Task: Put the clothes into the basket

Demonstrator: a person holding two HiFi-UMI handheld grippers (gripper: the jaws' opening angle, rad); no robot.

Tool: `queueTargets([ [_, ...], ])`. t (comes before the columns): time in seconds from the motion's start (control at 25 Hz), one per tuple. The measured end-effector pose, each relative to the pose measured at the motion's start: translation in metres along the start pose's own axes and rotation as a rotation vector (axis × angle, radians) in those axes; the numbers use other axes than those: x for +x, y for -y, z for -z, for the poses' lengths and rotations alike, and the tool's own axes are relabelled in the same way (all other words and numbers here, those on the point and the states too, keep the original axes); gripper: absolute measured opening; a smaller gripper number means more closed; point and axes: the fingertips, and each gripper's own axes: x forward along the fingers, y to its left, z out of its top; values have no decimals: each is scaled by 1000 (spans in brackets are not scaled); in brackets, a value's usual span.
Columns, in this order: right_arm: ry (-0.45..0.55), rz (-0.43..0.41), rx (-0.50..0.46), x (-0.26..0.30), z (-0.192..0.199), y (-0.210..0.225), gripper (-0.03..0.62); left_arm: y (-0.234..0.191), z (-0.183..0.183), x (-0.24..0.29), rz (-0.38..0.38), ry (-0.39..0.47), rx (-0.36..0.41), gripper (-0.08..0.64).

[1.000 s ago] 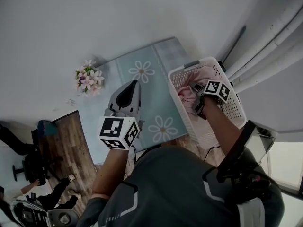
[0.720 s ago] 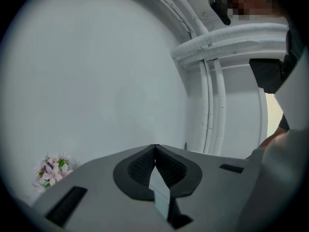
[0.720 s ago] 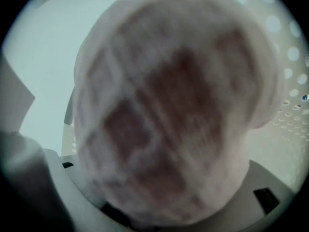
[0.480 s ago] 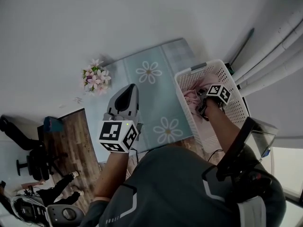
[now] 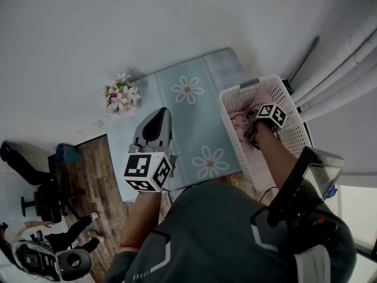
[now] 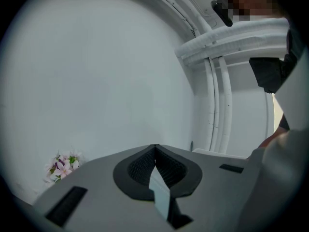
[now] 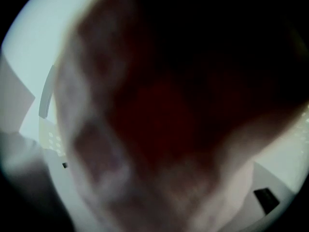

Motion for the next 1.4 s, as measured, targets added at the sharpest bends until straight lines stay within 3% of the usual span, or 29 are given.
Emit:
queueTargets([
  [0.32, -7, 26, -12, 1, 0, 0, 328, 7, 0, -17, -15, 8, 6, 9],
  [0.64, -95, 34, 5, -17, 6, -9, 418, 18, 0, -41, -35, 21, 1, 10],
  [0.76, -124, 18, -7, -35, 11, -17, 425, 24, 2, -46, -31, 23, -6, 9],
  [1.08, -122, -123, -76, -100, 12, -45, 425, 51, 4, -51, -8, 33, -11, 9],
  [1.4, -14, -327, -333, -184, 2, -97, 425, 84, 8, -58, 8, 38, -11, 9],
])
